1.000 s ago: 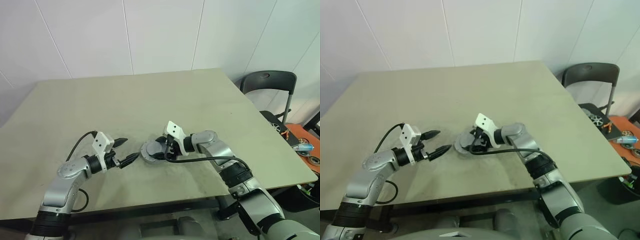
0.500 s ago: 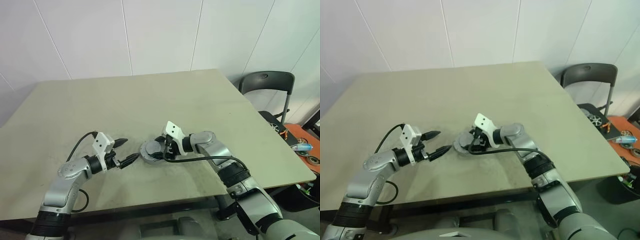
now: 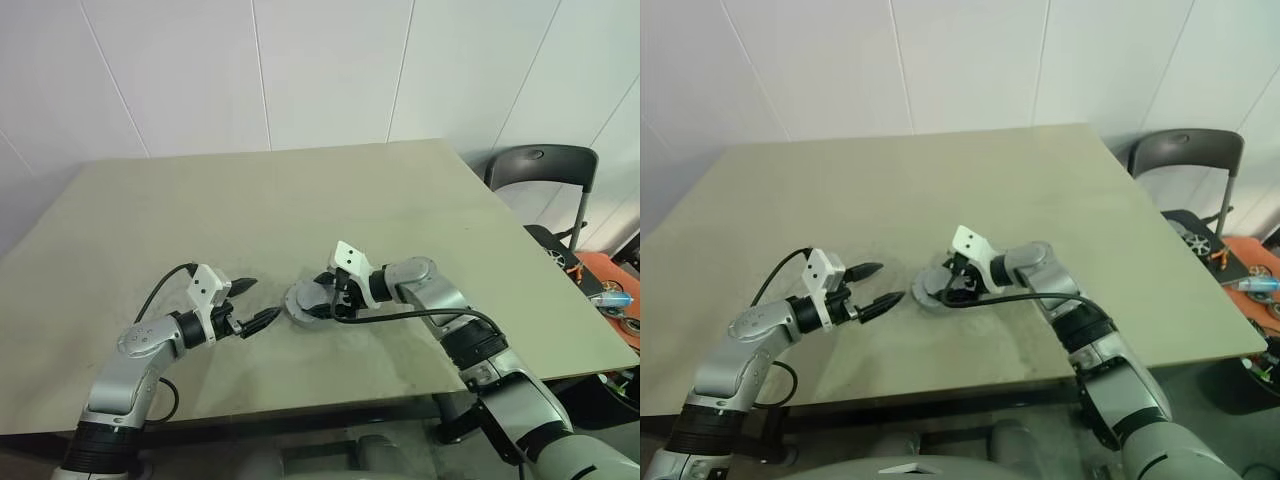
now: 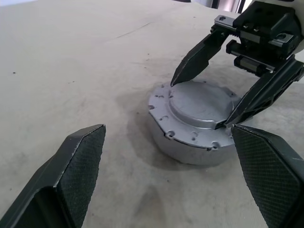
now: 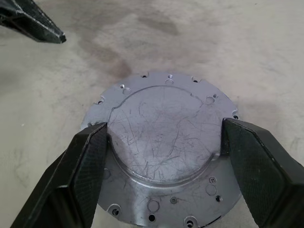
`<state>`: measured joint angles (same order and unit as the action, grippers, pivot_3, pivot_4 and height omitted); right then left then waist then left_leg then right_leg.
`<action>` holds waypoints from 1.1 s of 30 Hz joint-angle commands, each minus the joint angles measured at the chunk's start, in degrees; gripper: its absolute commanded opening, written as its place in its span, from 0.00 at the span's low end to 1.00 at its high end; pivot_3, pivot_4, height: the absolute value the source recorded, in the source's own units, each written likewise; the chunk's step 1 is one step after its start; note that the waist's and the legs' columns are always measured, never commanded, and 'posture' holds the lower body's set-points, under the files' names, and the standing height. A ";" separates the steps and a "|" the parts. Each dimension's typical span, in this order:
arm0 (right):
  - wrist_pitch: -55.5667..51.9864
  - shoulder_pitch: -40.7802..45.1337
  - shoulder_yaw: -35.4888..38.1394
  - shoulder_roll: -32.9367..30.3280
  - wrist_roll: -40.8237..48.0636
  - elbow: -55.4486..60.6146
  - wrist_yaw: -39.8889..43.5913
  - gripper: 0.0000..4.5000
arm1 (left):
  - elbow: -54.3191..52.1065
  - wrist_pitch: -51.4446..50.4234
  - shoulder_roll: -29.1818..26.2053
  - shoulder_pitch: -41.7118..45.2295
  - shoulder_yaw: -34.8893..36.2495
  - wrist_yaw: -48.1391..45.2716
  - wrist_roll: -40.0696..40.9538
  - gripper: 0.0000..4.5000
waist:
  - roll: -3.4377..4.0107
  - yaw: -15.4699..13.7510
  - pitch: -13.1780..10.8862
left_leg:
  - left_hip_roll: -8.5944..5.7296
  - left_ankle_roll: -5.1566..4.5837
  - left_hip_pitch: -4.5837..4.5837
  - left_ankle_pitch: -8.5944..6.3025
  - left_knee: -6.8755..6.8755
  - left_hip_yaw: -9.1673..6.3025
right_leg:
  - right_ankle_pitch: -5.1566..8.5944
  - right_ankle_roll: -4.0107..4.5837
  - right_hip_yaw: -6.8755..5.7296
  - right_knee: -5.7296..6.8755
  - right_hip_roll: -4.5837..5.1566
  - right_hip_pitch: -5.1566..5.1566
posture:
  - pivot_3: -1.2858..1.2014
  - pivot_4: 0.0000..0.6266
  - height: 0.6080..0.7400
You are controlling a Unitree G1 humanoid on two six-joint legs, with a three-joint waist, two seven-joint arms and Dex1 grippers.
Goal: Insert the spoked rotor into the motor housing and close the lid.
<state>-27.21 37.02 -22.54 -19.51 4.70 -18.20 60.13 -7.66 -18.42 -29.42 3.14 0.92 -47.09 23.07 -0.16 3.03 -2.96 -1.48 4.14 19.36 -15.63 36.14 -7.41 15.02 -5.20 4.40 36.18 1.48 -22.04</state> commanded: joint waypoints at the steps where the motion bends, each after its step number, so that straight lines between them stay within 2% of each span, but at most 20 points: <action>1: -3.04 -1.53 -2.78 -2.15 -4.33 -5.02 -1.38 0.77 | -2.14 0.56 0.35 1.57 -0.01 0.45 -0.10 1.00 | 0.00 -0.33 0.00 | 0.00 0.00 0.00 0.00 0.00 0.01 | 0.00 0.00 0.00 -0.01 0.00 0.00 | 0.52 0.00 1.00; 27: -1.75 -0.52 -2.98 -1.32 -5.16 -7.76 -4.34 0.77 | -0.96 -0.45 0.54 3.65 -0.72 1.27 -1.07 1.00 | 0.16 -0.44 0.14 | 0.01 0.01 -0.11 0.00 0.02 0.00 | 0.02 0.03 -0.01 0.00 -0.02 0.09 | 0.52 0.00 1.00; 33: -4.86 -1.18 -1.65 -1.61 0.62 -0.84 2.39 0.77 | 0.79 1.28 0.26 3.12 -0.38 0.32 -1.25 1.00 | 0.18 -0.50 0.13 | 0.01 0.01 -0.01 0.00 0.01 0.00 | 0.02 0.03 -0.02 -0.02 -0.01 0.02 | 0.52 0.00 1.00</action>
<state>-28.72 37.93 -22.55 -19.79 5.49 -18.63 60.14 -6.63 -18.49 -28.74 5.43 -0.69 -46.31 21.86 0.02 2.53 -2.83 -1.47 4.14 19.41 -15.64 36.13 -7.41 15.04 -5.18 4.38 36.13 1.47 -22.08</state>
